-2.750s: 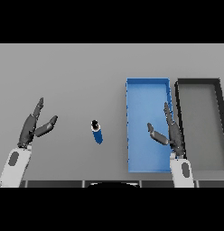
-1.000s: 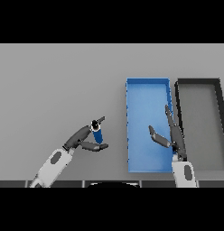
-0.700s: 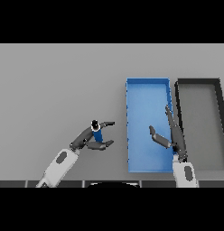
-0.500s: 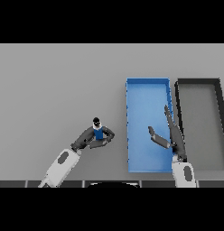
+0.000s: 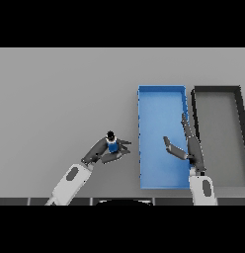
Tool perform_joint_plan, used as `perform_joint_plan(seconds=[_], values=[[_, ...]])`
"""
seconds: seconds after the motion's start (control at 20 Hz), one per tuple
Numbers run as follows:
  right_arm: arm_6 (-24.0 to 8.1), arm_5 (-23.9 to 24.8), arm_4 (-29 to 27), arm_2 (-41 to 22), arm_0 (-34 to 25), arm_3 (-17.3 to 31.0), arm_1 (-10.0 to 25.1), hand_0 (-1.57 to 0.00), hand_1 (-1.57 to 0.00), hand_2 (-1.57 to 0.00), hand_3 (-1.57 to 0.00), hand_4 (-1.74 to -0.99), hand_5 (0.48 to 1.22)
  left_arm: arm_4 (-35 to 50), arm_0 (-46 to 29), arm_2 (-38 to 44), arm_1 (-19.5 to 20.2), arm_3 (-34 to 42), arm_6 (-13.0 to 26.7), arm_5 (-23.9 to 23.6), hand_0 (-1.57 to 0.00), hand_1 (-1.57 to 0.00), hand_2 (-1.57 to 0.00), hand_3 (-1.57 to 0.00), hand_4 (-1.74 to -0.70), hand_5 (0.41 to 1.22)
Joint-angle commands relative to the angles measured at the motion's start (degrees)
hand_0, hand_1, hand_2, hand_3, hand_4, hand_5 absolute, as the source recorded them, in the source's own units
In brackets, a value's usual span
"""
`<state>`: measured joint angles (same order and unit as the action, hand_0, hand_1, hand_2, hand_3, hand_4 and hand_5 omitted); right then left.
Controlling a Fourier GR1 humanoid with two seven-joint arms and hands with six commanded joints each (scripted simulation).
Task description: Pick up the blue pipe and place it into the blue bin.
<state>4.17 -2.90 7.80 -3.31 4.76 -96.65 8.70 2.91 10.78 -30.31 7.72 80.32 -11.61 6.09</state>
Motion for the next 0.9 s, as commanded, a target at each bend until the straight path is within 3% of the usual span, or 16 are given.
perform_joint_plan(seconds=[0.0,0.6,0.8,0.85], values=[[0.4,-0.1,0.3,-0.3,-0.2,0.5,-0.1,0.00,0.00,0.00,0.00,-1.229,0.633,0.6,-0.2,0.4,0.1,1.3,-0.7,0.3,-1.50,-1.51,-1.52,-1.52,-1.47,1.200],[1.6,1.3,2.8,-0.6,-0.1,0.6,0.3,0.00,0.00,0.00,0.00,-1.151,0.643,-0.4,3.7,0.5,-2.0,10.1,7.3,4.3,-1.57,-1.57,-1.57,-1.57,-1.47,1.220],[1.9,4.3,6.0,-1.6,4.2,-3.6,-0.6,0.00,0.00,0.00,0.00,-1.138,0.643,-1.1,3.3,1.3,-2.7,10.0,7.7,5.2,-1.57,-1.57,-1.57,-1.57,-1.47,1.220],[1.6,5.2,7.0,-1.9,5.7,-5.1,-0.9,0.00,0.00,0.00,0.00,-1.166,0.643,-1.8,3.4,1.3,-2.9,9.5,7.5,5.2,-1.57,-1.57,-1.57,-1.57,-1.47,1.220]])
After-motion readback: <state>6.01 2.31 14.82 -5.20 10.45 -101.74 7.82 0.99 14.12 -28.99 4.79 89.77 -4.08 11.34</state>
